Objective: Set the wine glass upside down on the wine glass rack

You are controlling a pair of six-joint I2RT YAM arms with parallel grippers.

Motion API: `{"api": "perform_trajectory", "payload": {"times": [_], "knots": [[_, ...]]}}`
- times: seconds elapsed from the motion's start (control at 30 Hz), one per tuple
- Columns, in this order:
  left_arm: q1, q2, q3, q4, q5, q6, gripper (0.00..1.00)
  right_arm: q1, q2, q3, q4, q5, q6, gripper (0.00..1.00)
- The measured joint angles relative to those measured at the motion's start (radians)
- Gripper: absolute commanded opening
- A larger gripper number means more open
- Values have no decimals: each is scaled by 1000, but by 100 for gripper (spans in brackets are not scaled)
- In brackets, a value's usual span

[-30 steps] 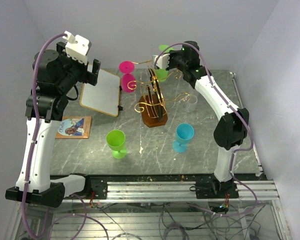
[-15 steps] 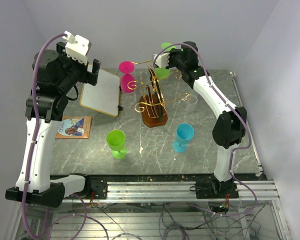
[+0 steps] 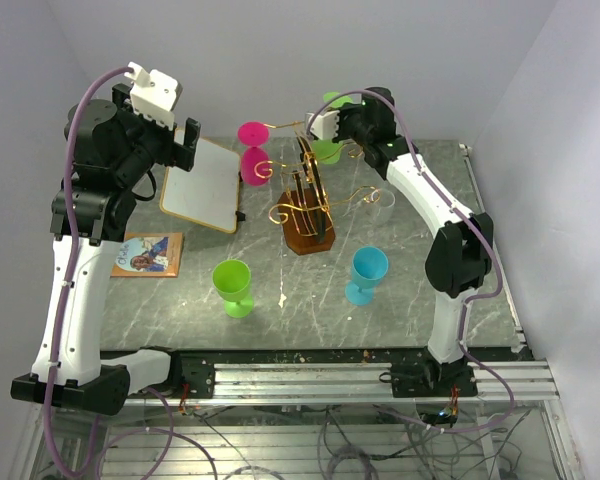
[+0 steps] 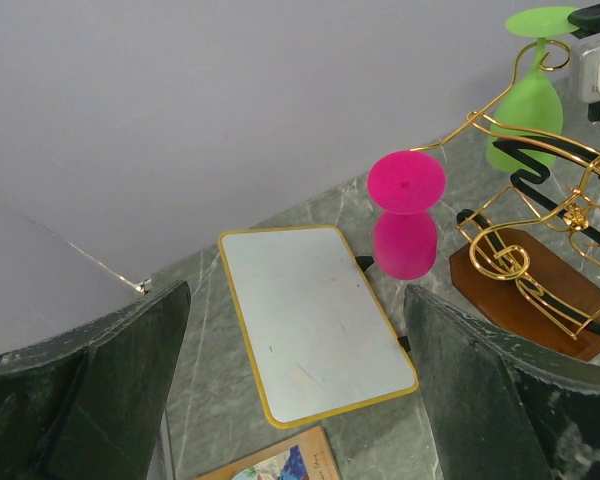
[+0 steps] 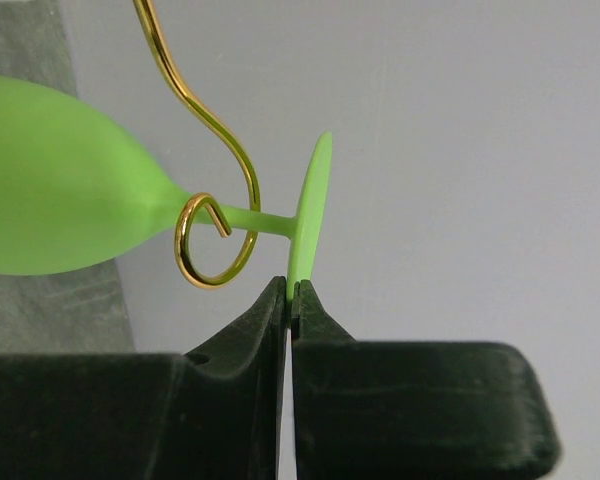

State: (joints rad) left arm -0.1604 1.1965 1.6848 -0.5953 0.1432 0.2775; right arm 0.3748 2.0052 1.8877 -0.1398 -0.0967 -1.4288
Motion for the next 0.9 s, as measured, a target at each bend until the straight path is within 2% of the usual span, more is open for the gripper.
{"api": "perform_trajectory", "payload": {"times": [0.9], "knots": [[2,-21,-11,0,23,4,98,-9,-69,-50,-63,-8,-5,0]]}}
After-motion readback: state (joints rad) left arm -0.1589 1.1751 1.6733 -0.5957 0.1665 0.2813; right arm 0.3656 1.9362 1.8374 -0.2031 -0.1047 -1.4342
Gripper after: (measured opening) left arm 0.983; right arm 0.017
